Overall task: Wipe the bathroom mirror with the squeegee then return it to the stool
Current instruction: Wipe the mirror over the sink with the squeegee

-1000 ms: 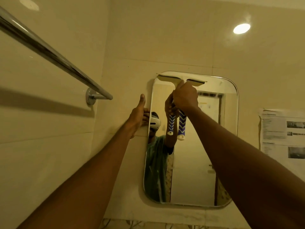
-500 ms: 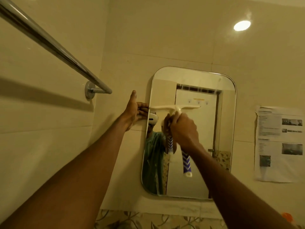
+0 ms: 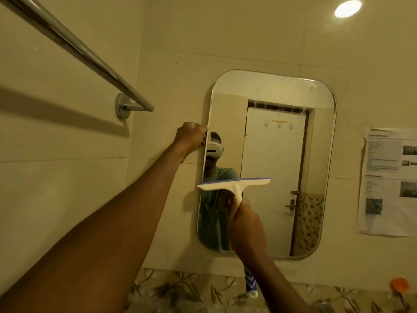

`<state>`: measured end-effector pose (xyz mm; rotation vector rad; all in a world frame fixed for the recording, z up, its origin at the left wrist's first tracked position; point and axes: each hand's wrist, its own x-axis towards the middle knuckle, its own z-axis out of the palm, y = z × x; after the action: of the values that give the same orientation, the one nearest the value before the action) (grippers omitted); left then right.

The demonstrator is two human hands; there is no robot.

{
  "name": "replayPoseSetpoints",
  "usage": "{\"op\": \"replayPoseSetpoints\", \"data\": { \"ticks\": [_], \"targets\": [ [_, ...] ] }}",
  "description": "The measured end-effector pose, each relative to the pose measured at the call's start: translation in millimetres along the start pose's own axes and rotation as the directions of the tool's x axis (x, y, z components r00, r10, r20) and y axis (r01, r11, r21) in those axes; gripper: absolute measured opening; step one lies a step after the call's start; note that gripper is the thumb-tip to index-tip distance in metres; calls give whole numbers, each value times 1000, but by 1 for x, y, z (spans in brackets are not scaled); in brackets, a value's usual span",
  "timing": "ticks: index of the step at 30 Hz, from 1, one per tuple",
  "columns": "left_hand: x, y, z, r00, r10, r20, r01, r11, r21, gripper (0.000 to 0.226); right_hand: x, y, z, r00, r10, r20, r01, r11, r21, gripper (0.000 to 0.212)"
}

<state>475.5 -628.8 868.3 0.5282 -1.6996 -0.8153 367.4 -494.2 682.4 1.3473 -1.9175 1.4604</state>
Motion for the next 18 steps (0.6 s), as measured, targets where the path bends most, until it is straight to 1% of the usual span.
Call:
{"op": "replayPoseSetpoints", "data": {
  "ticks": [2, 4, 6, 8, 10, 12, 14, 16, 18],
  "targets": [
    [-2, 0, 3, 999, 23, -23, -20, 993, 120, 26, 4, -5, -3, 1000, -5, 11, 4, 999, 53, 28],
    [-5, -1, 4, 999, 35, -28, -29, 980, 199, 28, 23, -16, -14, 1000, -25, 9, 23, 993, 115, 27],
    [-7, -2, 5, 998, 41, -45, -29, 972, 232, 31, 48, -31, -26, 998, -65, -23, 67, 990, 123, 26],
    [-8, -2, 6, 996, 64, -65, -44, 964, 263, 33, 65, -41, -34, 993, -108, -47, 112, 989, 92, 21],
    [-8, -3, 8, 993, 87, -76, -62, 958, 279, 36, 68, -41, -32, 992, -115, -51, 119, 990, 79, 16],
    [-8, -7, 7, 992, 99, -81, -73, 959, 274, 42, 56, -31, -21, 995, -92, -23, 94, 993, 78, 15],
    [-7, -10, 7, 991, 109, -79, -85, 962, 259, 46, 33, -15, -6, 998, -61, -4, 61, 997, 38, 13],
    [-8, -11, 6, 989, 122, -83, -96, 960, 262, 48, 6, 2, 9, 1000, -22, -6, 22, 1000, -17, 21],
    [-9, -11, 7, 987, 132, -93, -101, 955, 280, 49, -21, 15, 20, 999, 21, 28, -19, 998, -65, 21]
  ]
}}
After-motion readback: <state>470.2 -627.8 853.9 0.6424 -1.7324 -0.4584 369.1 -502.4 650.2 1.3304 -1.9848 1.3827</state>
